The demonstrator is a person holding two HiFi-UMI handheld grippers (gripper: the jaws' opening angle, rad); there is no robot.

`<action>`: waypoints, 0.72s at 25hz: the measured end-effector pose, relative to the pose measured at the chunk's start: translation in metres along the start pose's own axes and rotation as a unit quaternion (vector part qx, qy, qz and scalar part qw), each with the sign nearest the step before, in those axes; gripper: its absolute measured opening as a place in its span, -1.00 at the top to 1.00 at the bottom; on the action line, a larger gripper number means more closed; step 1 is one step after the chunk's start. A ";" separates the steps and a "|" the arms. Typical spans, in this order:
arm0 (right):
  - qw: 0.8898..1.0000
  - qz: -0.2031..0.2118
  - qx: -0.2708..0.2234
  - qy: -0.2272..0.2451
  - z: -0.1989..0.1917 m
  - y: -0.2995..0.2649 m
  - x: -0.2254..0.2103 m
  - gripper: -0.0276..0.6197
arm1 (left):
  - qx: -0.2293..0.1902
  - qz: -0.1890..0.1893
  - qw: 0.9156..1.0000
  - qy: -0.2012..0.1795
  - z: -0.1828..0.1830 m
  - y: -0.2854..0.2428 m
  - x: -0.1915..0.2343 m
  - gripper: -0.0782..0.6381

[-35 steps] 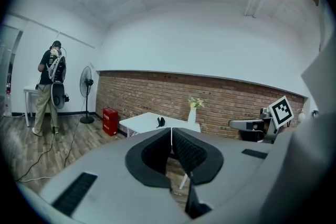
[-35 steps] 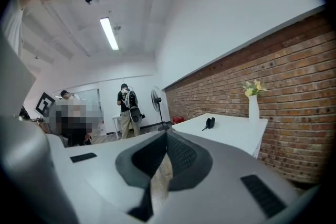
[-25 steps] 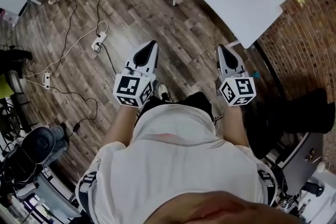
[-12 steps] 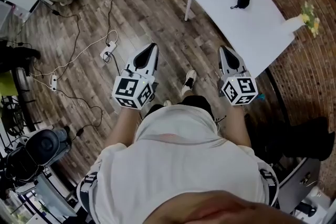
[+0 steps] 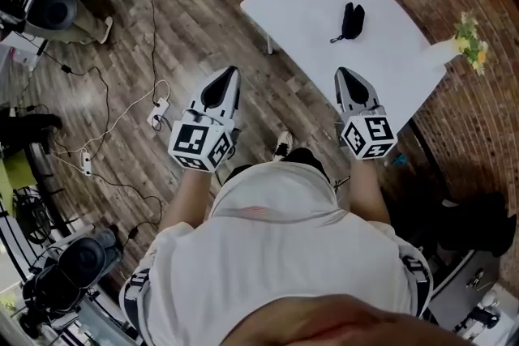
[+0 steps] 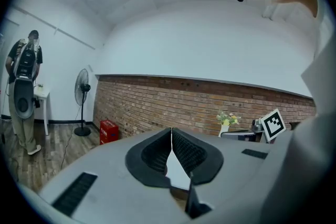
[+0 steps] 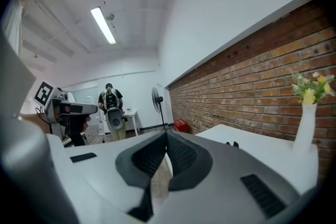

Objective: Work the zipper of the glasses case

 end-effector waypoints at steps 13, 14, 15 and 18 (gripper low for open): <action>0.988 -0.153 0.012 -0.010 0.006 -0.003 -0.145 0.75 | 0.029 -0.153 0.988 0.019 -0.014 -0.187 -0.035 0.73; 0.985 -0.170 0.013 -0.013 0.005 0.000 -0.154 0.75 | 0.033 -0.167 0.985 0.023 -0.017 -0.202 -0.037 0.73; 0.982 -0.187 0.014 -0.016 0.004 0.002 -0.164 0.75 | 0.037 -0.180 0.983 0.028 -0.020 -0.218 -0.038 0.73; 0.971 -0.238 0.019 -0.018 0.002 0.002 -0.185 0.75 | 0.054 -0.219 0.973 0.040 -0.031 -0.264 -0.038 0.73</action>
Point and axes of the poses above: the fingertips, and each gripper's own axes: y backward along the fingers, x to its left, z out of its top, the point moved 3 cm from there along y, backward along the fingers, and after that the axes turned 8 degrees about -x, right-handed, at the moved point
